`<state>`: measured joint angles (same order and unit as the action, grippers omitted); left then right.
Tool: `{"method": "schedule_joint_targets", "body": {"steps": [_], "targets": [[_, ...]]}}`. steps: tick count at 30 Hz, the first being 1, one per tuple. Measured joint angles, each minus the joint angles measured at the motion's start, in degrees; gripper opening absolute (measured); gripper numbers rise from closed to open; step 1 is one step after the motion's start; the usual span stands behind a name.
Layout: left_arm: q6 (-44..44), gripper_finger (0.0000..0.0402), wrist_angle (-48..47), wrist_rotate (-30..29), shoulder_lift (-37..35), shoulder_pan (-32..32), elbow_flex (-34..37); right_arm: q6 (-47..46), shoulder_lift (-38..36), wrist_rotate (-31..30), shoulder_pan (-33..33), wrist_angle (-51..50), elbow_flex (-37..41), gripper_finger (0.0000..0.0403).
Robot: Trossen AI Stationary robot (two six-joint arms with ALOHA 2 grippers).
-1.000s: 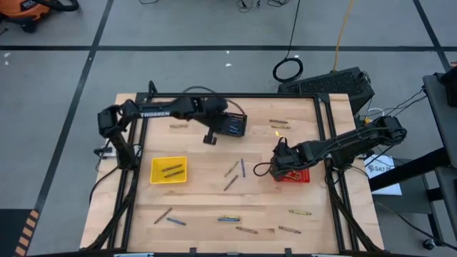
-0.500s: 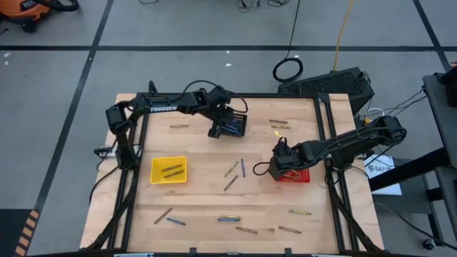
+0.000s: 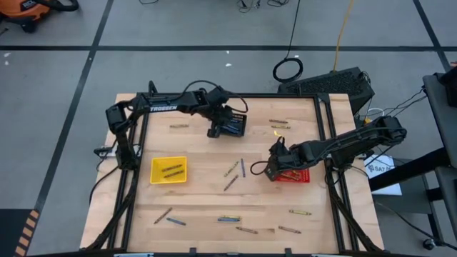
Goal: Sort crayons
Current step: Put the blue crayon into the black bin, then put the brown crayon into the yellow bin
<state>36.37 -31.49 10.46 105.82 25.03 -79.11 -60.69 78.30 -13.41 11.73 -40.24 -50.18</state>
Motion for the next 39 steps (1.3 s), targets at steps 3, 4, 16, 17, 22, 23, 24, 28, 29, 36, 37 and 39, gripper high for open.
{"method": "schedule_joint_targets", "body": {"steps": [3,4,16,17,22,23,24,28,29,36,37,39], "targets": [[0.04,0.0058,-0.22,-0.74,0.00,-0.20,0.00,-0.30,0.00,-0.02,0.00,0.36,0.00,0.0130],[0.10,0.0058,-0.09,-1.37,0.00,-0.31,0.00,-0.19,0.00,-0.04,0.00,0.39,-0.01,0.0130],[4.53,0.0059,-17.07,-4.83,-4.52,-1.01,-7.72,12.34,-0.17,-3.71,-9.69,3.62,-3.21,0.0130],[4.54,0.0059,-18.89,-4.82,-5.22,-0.87,-8.33,14.25,-0.17,-4.57,-11.36,3.56,-3.97,0.0130],[4.69,0.0059,-25.03,-4.87,-9.78,0.20,-9.42,26.61,-0.20,-4.66,-21.24,3.14,-6.99,0.0130],[4.71,0.0059,-25.66,-4.90,-10.88,0.34,-9.42,29.06,-0.20,-3.85,-23.44,2.49,-7.34,0.0130],[4.67,0.0059,-25.92,-4.89,-12.04,0.50,-9.42,31.18,-0.20,-2.93,-25.88,1.93,-7.47,0.0130],[4.47,0.0059,-27.38,-4.74,-16.12,1.13,-9.60,39.59,-0.20,2.23,-35.01,-0.37,-7.47,0.0130],[4.47,0.0059,-27.45,-4.74,-16.83,1.21,-9.60,41.98,-0.20,3.41,-36.91,-0.76,-7.47,0.0130],[4.45,0.0059,-28.60,-5.61,-21.61,1.17,-9.55,58.49,0.86,9.32,-47.66,-0.46,-7.48,0.0130],[4.45,0.0059,-28.65,-6.26,-22.17,1.18,-9.53,60.26,1.28,10.24,-48.89,-0.04,-7.51,0.0130],[4.52,0.0059,-28.63,-6.49,-23.17,1.17,-9.53,63.69,2.26,10.81,-50.90,-0.30,-7.51,0.0130]]}}
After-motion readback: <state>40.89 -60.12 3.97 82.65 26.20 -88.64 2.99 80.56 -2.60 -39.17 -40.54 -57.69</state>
